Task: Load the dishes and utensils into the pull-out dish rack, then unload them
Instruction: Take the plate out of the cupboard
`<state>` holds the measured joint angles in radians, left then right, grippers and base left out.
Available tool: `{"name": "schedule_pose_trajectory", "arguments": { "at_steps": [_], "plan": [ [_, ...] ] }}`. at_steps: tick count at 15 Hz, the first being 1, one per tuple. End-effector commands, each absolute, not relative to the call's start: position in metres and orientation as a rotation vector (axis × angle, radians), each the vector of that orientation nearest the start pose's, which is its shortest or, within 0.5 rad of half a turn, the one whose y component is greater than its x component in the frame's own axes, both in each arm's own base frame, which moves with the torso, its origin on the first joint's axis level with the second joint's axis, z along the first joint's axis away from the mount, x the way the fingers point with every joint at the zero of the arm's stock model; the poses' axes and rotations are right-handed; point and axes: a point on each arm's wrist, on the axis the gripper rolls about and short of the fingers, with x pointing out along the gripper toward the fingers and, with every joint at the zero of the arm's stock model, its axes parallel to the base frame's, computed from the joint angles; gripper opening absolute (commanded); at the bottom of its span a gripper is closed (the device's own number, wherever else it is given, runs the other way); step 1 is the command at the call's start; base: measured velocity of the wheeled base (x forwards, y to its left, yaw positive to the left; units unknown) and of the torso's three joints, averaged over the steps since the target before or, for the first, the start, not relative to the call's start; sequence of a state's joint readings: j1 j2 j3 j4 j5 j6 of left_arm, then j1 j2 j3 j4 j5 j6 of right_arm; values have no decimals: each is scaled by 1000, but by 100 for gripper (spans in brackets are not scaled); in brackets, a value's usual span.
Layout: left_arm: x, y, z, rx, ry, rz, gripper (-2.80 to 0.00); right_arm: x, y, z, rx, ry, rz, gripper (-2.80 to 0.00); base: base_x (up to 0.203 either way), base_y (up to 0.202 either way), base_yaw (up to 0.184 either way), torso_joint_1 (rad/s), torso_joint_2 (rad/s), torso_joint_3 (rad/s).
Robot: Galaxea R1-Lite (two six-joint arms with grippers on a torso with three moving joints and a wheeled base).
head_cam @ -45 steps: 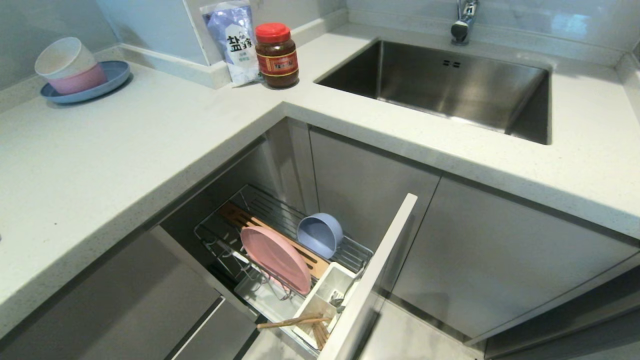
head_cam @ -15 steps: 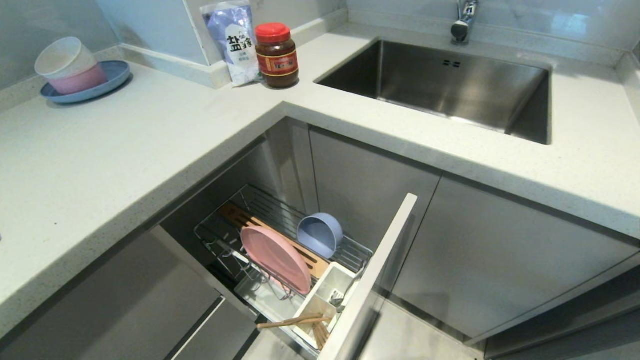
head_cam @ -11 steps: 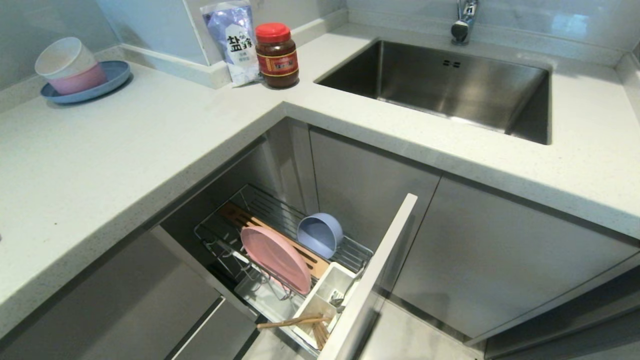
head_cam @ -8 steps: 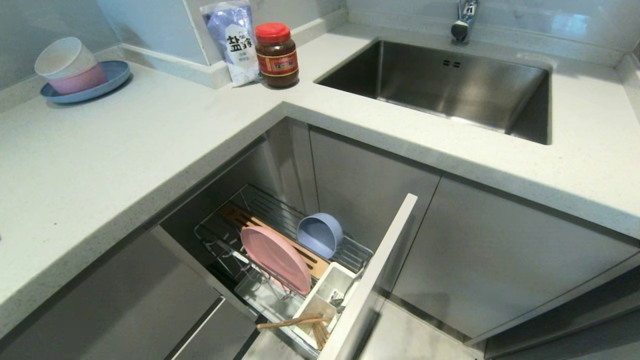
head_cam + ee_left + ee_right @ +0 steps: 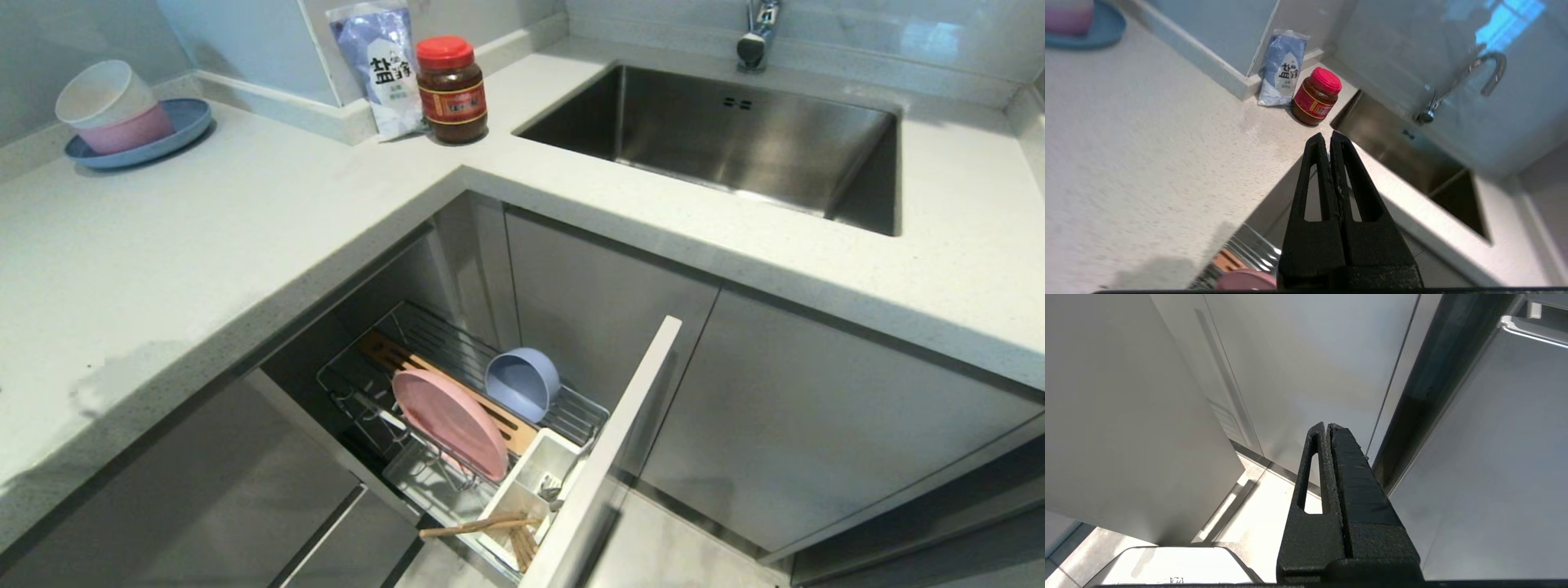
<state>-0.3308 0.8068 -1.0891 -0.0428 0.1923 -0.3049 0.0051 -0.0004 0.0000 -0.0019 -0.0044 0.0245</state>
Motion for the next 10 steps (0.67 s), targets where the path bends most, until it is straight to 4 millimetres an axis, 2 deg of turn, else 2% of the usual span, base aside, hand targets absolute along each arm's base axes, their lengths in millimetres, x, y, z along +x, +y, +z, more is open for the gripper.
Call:
{"name": "schedule_pose_trajectory", "arguments": {
  "at_steps": [1, 4, 10],
  "plan": [
    [65, -25, 372, -478, -203, -165, -280, -23, 0, 75, 25, -5, 0, -280, 0, 0, 0, 0, 0, 0],
    [86, -48, 359, -528, -61, -126, -280, -23, 0, 75, 25, -6, 0, -280, 0, 0, 0, 0, 0, 0],
    [100, -86, 308, -422, 321, -121, -280, -23, 0, 75, 25, -4, 1, -280, 0, 0, 0, 0, 0, 0]
  ]
}}
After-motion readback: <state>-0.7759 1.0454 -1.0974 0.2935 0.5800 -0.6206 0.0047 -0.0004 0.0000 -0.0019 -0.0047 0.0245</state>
